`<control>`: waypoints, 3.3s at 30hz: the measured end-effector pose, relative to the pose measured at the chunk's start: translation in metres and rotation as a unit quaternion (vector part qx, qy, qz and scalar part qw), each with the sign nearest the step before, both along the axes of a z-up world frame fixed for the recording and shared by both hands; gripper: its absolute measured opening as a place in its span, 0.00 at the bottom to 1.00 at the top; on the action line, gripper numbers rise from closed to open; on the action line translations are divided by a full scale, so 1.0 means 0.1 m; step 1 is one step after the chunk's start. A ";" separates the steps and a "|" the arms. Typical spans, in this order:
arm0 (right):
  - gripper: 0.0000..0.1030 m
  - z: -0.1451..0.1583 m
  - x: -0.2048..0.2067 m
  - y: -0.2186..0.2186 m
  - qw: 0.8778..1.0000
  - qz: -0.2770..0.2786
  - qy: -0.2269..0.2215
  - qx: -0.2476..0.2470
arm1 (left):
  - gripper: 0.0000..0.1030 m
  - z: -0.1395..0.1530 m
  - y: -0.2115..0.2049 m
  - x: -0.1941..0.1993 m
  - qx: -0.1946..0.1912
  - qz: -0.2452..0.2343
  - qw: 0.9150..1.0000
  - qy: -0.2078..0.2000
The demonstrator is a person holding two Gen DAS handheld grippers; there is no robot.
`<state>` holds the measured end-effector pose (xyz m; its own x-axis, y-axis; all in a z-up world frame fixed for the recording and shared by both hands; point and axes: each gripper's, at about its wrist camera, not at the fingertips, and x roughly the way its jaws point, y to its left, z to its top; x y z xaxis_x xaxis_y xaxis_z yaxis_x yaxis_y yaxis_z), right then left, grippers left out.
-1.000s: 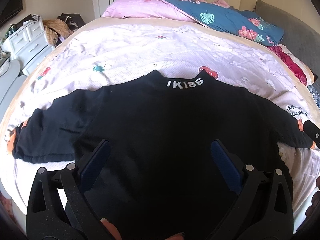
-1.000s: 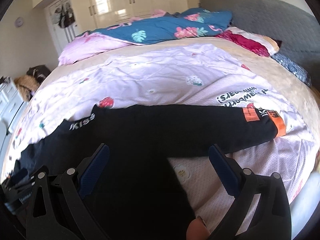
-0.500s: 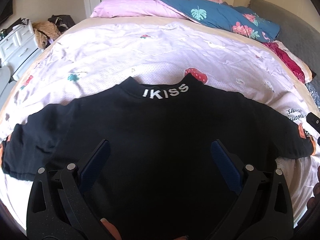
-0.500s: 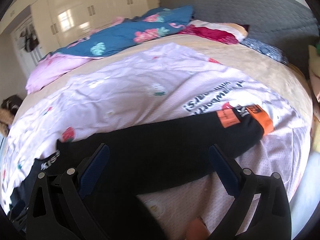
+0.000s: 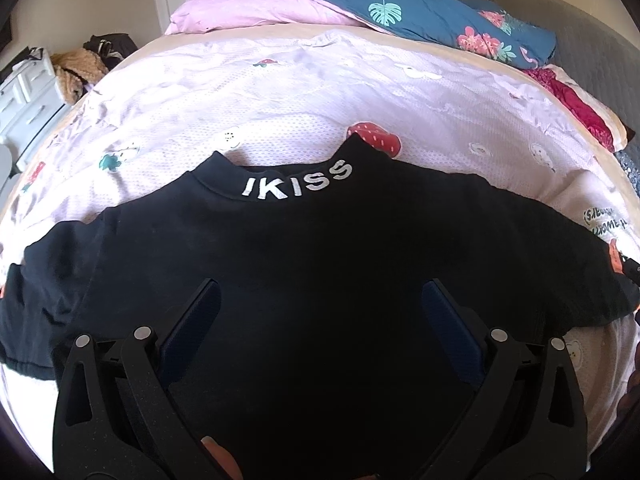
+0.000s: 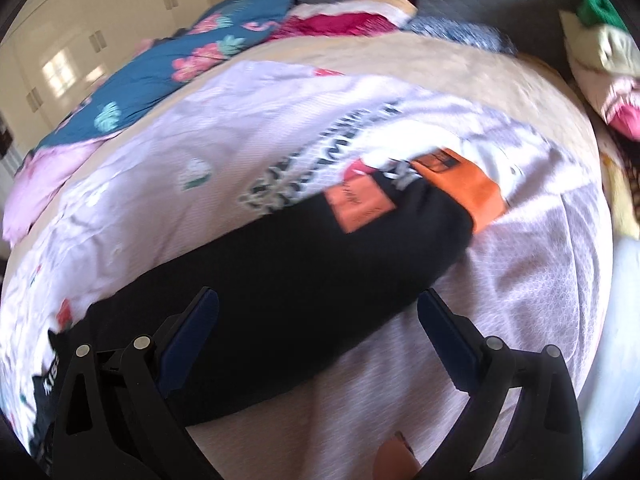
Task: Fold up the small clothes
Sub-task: 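Move the right gripper to the orange sleeve cuff and grasp it, then lift the cuff with the right gripper and carry it across the shirt body toward the left gripper, then lower the sleeve onto the shirt body and open the right gripper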
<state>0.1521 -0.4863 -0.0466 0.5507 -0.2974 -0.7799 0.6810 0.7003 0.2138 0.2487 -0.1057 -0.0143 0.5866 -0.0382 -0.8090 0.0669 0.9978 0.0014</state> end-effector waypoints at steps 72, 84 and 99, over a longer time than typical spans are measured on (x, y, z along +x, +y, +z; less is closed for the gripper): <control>0.14 0.33 0.35 2.63 0.856 0.494 -0.149 0.022 | 0.92 0.14 1.52 -0.01 -0.323 0.077 0.941 0.061; 0.55 0.32 0.18 2.64 0.800 0.576 -0.115 0.120 | 0.91 -0.12 1.33 -0.02 -0.333 0.067 0.934 0.107; 0.55 0.51 0.36 1.77 0.878 0.454 -0.133 0.073 | 0.12 -0.21 0.92 -0.10 -0.254 0.033 0.959 0.121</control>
<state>0.1878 -0.3089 0.0042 0.6773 0.4507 -0.5816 -0.2316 0.8808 0.4129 0.2382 -0.0134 -0.0351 0.3982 -0.4330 -0.8087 -0.0587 0.8678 -0.4935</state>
